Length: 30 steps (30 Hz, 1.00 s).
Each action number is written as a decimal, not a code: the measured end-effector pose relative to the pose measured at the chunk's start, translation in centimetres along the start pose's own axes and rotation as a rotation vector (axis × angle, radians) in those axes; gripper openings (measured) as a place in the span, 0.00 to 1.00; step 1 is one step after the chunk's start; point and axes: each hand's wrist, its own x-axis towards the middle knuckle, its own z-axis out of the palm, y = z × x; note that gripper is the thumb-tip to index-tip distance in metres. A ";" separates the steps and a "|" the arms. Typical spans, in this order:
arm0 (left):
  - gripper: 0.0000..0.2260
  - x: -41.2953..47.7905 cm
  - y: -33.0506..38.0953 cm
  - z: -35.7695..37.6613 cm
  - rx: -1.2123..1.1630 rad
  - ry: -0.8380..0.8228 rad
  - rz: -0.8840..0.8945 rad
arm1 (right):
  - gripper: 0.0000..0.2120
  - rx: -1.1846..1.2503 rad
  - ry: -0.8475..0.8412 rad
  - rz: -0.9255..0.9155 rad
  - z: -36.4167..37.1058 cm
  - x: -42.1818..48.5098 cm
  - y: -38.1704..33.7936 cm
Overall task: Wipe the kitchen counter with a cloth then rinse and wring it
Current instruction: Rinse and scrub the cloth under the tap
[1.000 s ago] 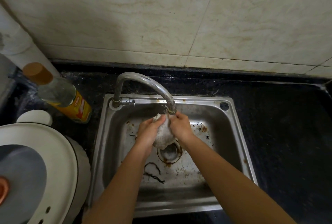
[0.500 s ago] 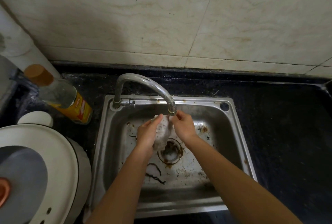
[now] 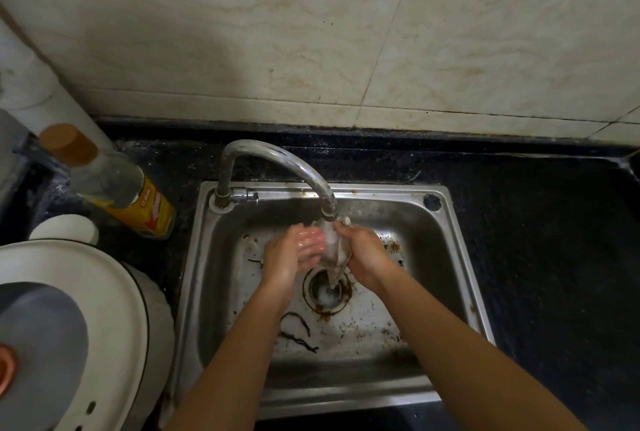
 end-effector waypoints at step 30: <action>0.11 0.0 -0.7 -2.1 0.028 -0.017 0.112 | 0.13 -0.064 -0.125 -0.111 0.6 0.6 0.3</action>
